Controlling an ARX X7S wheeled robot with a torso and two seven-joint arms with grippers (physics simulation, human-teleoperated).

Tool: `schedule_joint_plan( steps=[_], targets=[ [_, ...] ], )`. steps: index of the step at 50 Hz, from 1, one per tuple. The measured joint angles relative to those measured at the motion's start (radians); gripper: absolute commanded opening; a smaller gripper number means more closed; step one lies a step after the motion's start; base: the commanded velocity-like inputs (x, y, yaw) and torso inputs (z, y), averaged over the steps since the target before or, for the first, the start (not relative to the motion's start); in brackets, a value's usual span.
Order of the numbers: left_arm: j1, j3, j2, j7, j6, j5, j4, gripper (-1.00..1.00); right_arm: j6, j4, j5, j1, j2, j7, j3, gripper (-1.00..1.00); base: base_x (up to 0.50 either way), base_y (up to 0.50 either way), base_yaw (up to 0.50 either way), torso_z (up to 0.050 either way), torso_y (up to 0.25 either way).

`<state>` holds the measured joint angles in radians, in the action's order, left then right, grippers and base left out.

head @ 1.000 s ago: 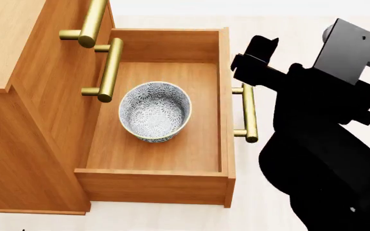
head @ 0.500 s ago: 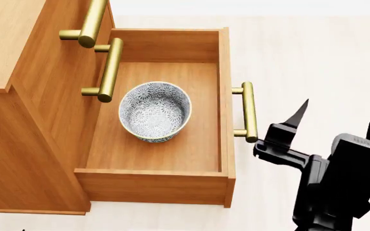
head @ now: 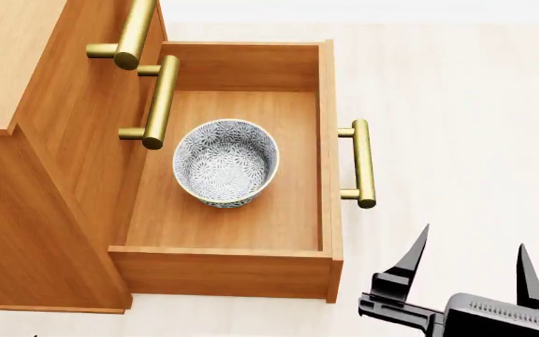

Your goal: Put the bowl in the bottom drawer of the cabinet and close it.

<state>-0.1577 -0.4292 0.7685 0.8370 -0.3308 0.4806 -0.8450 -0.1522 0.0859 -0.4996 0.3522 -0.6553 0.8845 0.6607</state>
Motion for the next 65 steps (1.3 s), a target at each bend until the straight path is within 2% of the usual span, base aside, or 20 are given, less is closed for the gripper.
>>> schedule_joint_plan(
  steps=[29, 65],
  targets=[
    [0.001, -0.003, 0.004, 0.004, 0.003, 0.001, 0.0, 1.0, -0.096, -0.124, 0.092, -0.069, 0.065, -0.049, 0.066, 1.0, 0.0, 0.0, 0.0, 0.0, 0.0],
    [-0.005, 0.002, 0.014, 0.01, 0.016, 0.009, -0.002, 1.0, -0.089, -0.353, 0.092, 0.091, 0.209, -0.184, 0.102, 1.0, 0.0, 0.0, 0.0, 0.0, 0.0]
  ],
)
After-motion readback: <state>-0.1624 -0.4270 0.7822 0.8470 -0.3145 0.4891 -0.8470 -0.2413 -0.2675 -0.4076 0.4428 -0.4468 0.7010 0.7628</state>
